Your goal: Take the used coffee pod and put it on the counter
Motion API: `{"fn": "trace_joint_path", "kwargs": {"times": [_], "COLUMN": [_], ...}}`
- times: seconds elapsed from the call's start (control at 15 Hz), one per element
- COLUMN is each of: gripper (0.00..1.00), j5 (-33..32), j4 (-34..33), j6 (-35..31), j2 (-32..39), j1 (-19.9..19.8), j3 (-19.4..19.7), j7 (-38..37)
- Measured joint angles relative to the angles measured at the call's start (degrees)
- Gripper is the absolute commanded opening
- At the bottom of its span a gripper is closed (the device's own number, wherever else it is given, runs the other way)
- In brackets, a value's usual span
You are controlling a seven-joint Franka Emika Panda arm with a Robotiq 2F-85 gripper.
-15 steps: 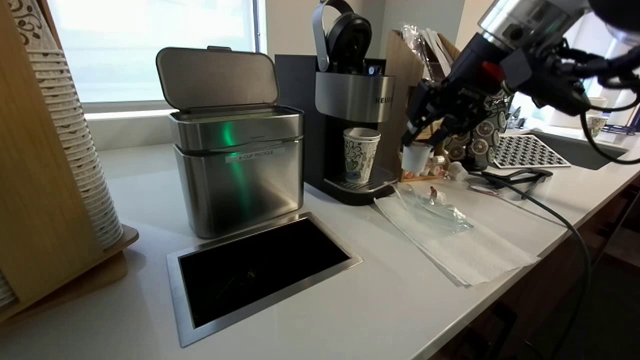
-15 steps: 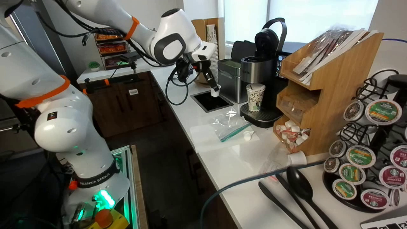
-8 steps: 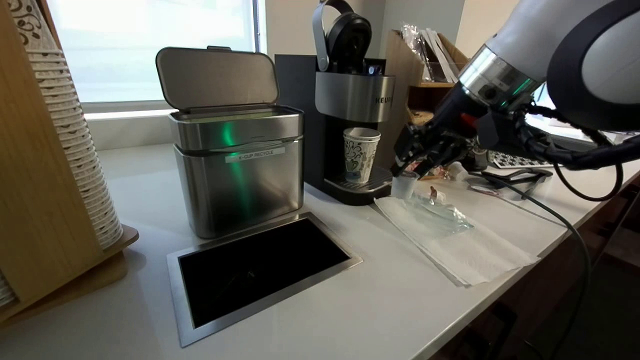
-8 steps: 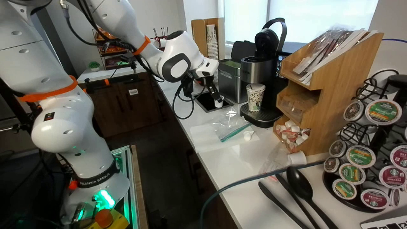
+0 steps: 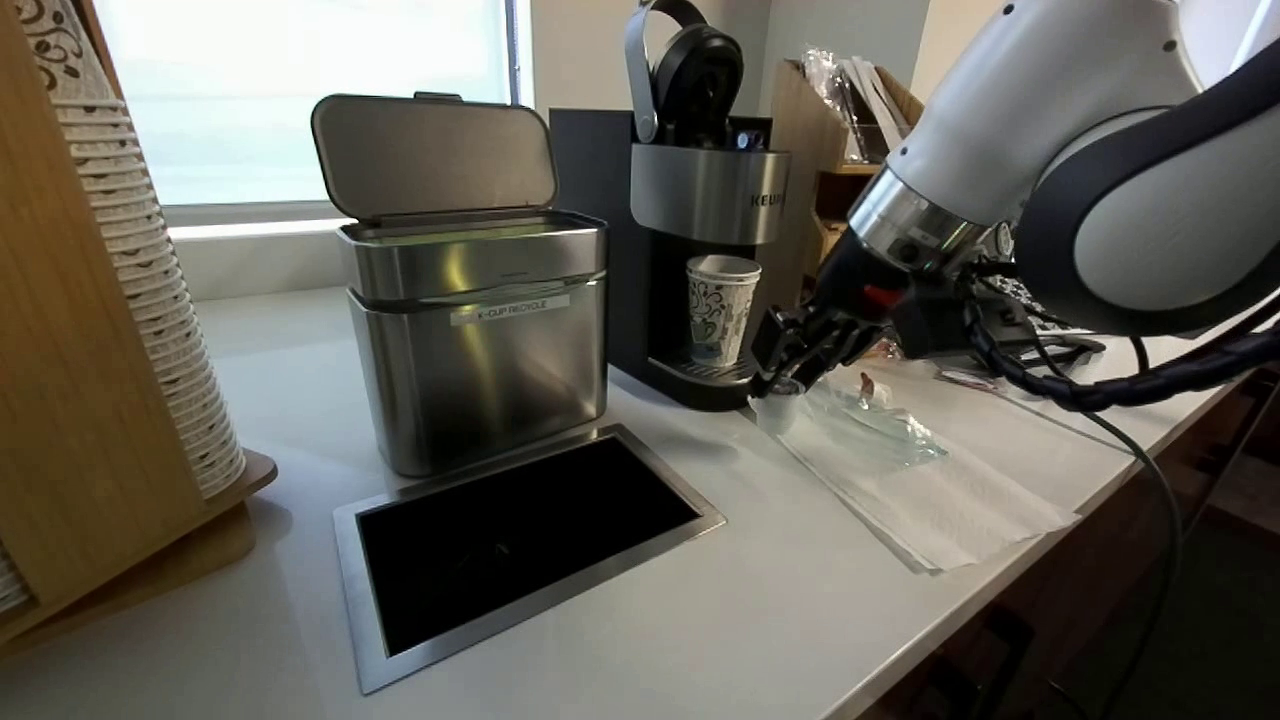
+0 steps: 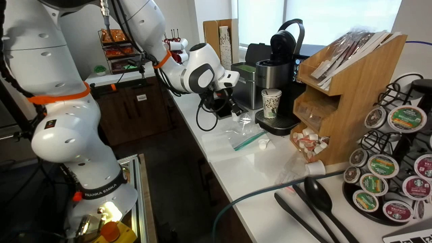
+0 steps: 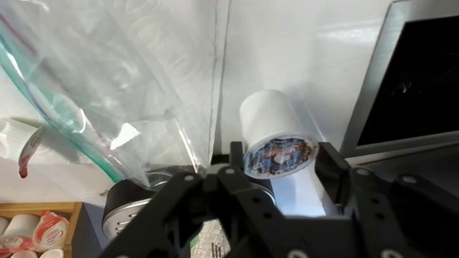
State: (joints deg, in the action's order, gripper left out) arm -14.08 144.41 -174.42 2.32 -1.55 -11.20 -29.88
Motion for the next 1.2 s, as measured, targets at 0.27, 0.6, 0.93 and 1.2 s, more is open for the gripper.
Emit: {"fn": "trace_joint_path", "kwargs": {"times": [0.27, 0.6, 0.93, 1.2], "gripper": [0.28, 0.28, 0.80, 1.00], "j5": [-10.56, -11.56, -11.56, -11.54], "j4": [-4.78, -8.53, -11.88, -13.45], "j6": [0.00, 0.00, -0.18, -0.18], "j2": [3.83, 9.01, 12.92, 14.02], "j1": [0.87, 3.32, 4.50, 4.87], "j3": [2.10, 1.72, 1.77, 1.83], "j7": [-5.50, -5.79, -5.76, -5.76]}}
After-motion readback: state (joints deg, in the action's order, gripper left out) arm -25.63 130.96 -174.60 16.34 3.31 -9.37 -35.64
